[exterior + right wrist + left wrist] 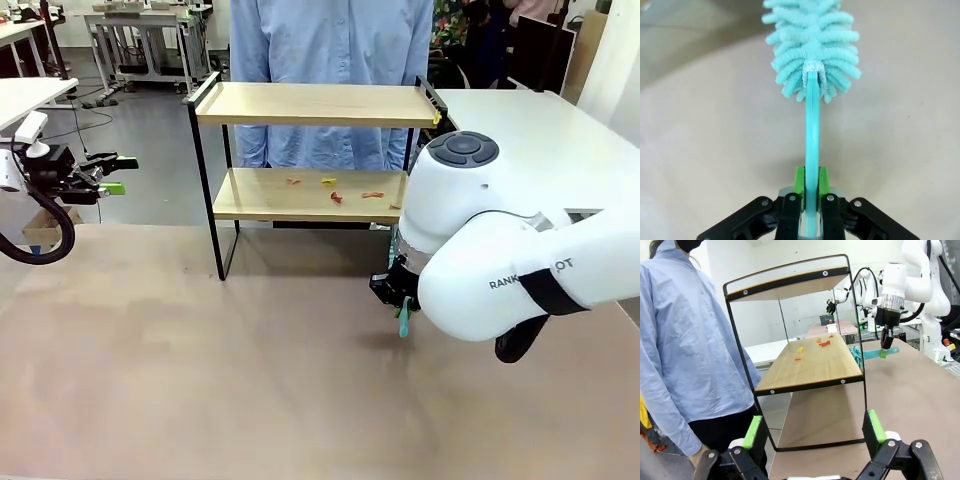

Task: Clean the shelf.
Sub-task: Clean the specific section of the Shelf indicated by the human with the Duster.

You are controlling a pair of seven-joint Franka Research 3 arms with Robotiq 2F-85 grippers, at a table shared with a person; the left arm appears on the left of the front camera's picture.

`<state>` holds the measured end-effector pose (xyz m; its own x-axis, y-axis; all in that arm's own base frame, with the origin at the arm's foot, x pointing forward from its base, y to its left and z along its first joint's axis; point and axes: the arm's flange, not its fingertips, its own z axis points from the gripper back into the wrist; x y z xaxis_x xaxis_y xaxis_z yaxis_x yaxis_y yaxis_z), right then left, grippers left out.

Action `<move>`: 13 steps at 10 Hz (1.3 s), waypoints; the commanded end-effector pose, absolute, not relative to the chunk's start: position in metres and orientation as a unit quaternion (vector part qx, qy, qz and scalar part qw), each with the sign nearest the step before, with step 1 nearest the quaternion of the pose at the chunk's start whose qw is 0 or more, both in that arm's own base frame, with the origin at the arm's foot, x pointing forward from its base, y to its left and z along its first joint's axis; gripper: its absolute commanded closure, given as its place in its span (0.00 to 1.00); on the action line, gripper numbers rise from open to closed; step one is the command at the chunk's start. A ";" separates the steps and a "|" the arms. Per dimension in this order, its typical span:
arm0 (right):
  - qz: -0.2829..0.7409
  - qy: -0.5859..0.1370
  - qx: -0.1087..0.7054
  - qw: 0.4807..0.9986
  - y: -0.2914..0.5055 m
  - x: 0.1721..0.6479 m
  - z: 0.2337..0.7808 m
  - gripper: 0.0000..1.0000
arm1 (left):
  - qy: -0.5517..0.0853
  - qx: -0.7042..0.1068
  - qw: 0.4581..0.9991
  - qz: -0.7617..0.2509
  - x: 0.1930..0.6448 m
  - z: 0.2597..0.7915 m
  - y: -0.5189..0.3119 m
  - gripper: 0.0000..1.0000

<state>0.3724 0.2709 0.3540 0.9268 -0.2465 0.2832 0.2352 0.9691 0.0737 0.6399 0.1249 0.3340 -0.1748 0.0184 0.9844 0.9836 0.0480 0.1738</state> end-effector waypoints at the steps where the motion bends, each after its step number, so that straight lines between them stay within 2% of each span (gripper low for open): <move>1: -0.040 -0.169 0.054 0.983 0.248 0.343 0.385 0.87 | -0.561 -0.444 0.458 -0.528 0.639 0.338 0.124 0.00; 6: 0.162 -0.112 0.092 0.976 0.208 0.313 0.414 0.87 | -0.561 -0.444 0.458 -0.528 0.639 0.338 0.124 0.00; 10: 0.356 -0.064 0.061 0.930 0.156 0.291 0.455 0.87 | -0.561 -0.444 0.458 -0.528 0.639 0.338 0.124 0.00; 13: 0.423 -0.040 0.053 0.904 0.093 0.276 0.501 0.87 | -0.561 -0.444 0.458 -0.528 0.639 0.338 0.124 0.00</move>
<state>0.2847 0.1215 0.4890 0.6835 0.7224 0.1048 -0.7299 0.6782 0.0854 0.6401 0.1250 0.3341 -0.1753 0.0182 0.9843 0.9835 0.0479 0.1743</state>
